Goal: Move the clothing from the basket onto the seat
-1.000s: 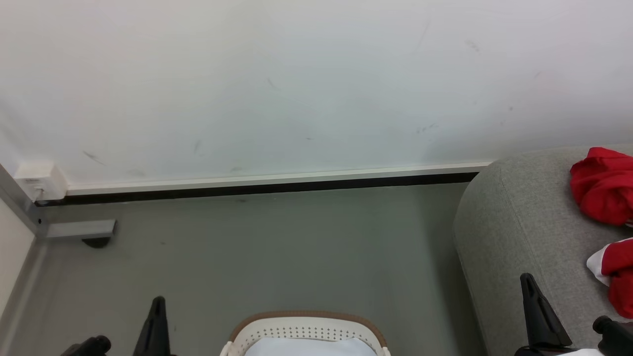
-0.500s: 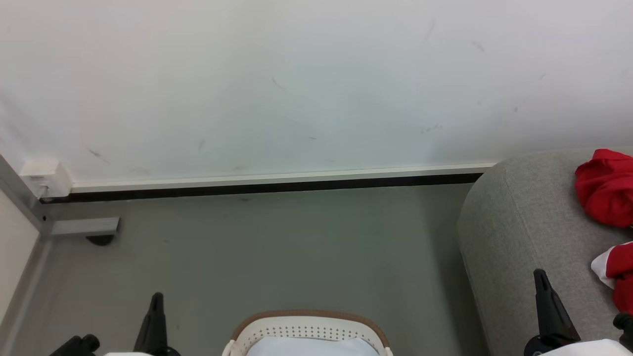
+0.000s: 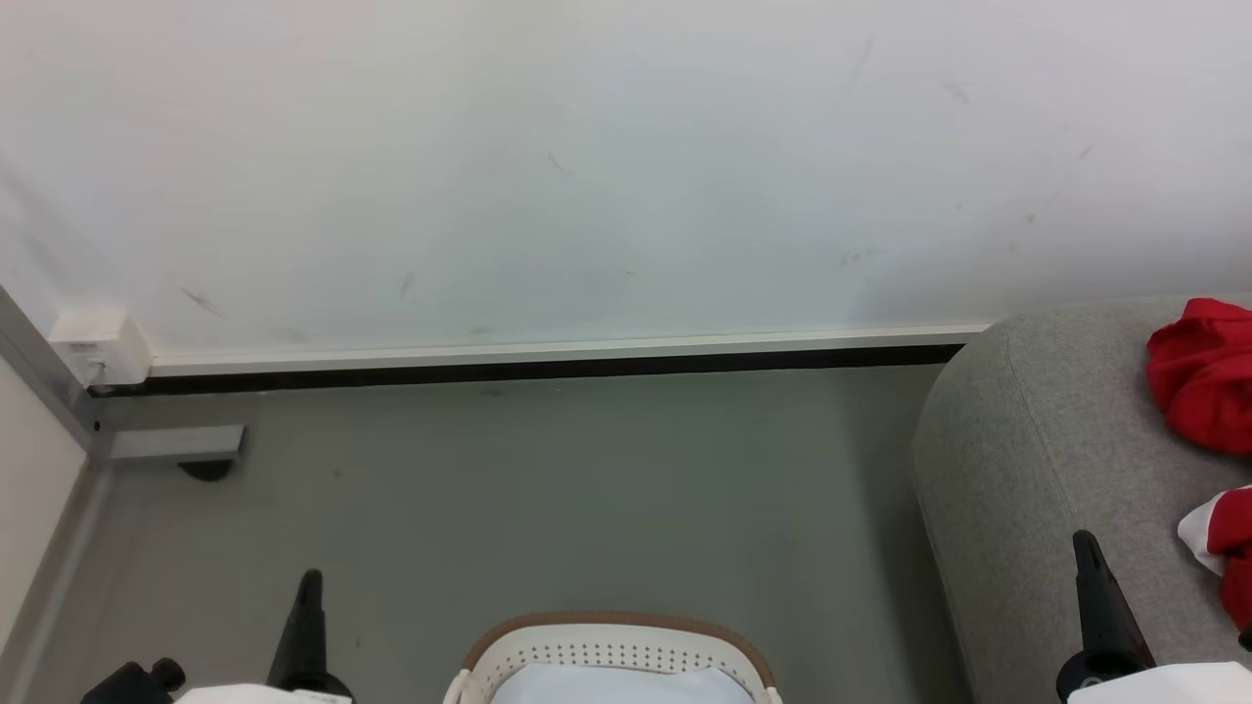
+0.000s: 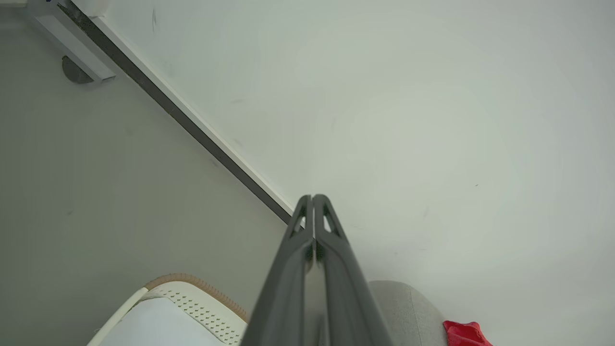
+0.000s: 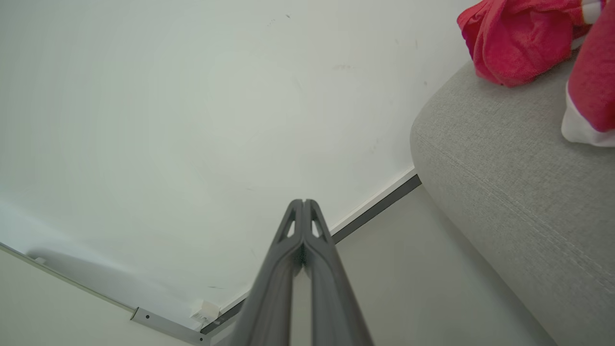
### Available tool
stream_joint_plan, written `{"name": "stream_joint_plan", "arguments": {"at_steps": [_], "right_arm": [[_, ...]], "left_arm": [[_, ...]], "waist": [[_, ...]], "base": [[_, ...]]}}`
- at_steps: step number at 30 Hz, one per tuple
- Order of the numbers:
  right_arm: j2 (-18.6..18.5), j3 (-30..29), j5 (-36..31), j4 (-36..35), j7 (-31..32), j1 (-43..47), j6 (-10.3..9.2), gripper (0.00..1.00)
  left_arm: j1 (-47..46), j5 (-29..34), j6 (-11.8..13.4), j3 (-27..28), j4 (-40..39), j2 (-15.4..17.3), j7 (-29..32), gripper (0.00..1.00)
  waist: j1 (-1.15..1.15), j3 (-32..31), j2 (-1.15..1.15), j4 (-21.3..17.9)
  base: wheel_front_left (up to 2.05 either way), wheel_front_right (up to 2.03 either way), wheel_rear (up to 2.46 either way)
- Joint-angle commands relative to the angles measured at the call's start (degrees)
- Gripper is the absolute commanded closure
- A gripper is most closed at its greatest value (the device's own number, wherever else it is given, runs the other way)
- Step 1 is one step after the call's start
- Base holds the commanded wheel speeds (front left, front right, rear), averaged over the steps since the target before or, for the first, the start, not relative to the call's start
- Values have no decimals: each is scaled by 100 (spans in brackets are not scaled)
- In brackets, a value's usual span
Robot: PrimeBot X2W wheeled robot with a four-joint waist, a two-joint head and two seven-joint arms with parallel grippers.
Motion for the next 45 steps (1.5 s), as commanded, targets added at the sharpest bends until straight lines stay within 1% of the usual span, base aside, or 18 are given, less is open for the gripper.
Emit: {"name": "stream_joint_plan", "arguments": {"at_steps": [1, 24, 45], "right_arm": [[2, -61, 193, -35, 32, -157, -5, 100], [49, -302, 1537, 51, 388, -247, -8, 100], [103, -486, 2504, 123, 649, -316, -10, 100]], "left_arm": [[-139, -213, -38, 48, -44, 41, 53, 100], [-276, -1647, -118, 134, 1, 51, 436, 100], [-364, -2666, -178, 203, 37, 58, 718, 100]], "waist": [[0, 1, 0, 8], [0, 7, 0, 107], [0, 13, 0, 193]], "base": [[0, 0, 0], [0, 0, 0], [0, 0, 0]]}}
